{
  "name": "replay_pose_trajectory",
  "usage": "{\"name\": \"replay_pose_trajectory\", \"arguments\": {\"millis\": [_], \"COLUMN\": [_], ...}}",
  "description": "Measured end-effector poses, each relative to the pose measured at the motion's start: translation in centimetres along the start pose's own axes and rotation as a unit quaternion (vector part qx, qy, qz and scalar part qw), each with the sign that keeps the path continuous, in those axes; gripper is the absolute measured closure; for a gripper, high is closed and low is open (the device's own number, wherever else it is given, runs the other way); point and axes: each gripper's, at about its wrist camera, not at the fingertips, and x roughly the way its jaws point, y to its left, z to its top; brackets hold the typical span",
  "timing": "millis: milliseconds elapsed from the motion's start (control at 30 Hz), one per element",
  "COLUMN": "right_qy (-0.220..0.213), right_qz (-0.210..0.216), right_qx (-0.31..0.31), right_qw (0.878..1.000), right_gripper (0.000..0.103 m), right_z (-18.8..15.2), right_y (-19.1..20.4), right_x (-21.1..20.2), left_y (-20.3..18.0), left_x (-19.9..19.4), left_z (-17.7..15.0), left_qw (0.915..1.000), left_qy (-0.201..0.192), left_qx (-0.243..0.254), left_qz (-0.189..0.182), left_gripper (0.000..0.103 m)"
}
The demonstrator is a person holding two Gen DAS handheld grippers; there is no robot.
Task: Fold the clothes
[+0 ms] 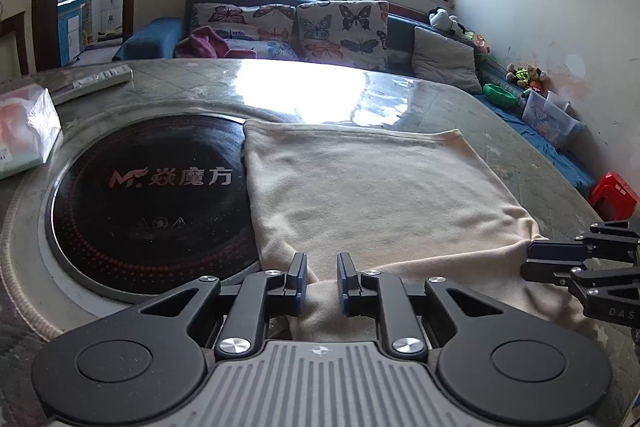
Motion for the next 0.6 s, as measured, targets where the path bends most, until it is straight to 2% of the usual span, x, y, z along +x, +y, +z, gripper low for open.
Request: {"name": "replay_pose_trajectory", "arguments": {"millis": [67, 233, 333, 433, 600], "right_qy": [0.003, 0.014, 0.014, 0.018, 0.014], "right_qz": [0.006, 0.01, 0.009, 0.009, 0.009], "right_qx": [-0.019, -0.054, -0.047, -0.045, -0.033], "right_qw": [1.0, 0.998, 0.999, 0.999, 0.999], "right_gripper": [0.074, 0.07, 0.069, 0.067, 0.067], "right_z": [-0.5, -2.4, -2.5, -2.9, -2.9], "right_y": [0.7, 1.9, 1.9, 1.8, 1.5], "right_x": [-0.9, -1.9, -2.5, -2.5, -3.0], "left_y": [-0.6, -3.2, -3.9, -3.9, -3.1], "left_x": [-1.0, -3.2, -3.9, -4.3, -4.9], "left_z": [-0.5, -2.9, -4.4, -5.3, -5.5], "left_qw": [0.9998, 0.9964, 0.9933, 0.992, 0.9935], "left_qy": [-0.004, 0.004, 0.015, 0.02, 0.021], "left_qx": [0.013, 0.081, 0.112, 0.123, 0.111], "left_qz": [-0.011, -0.025, -0.024, -0.022, -0.014], "left_gripper": [0.083, 0.083, 0.083, 0.076, 0.075]}}
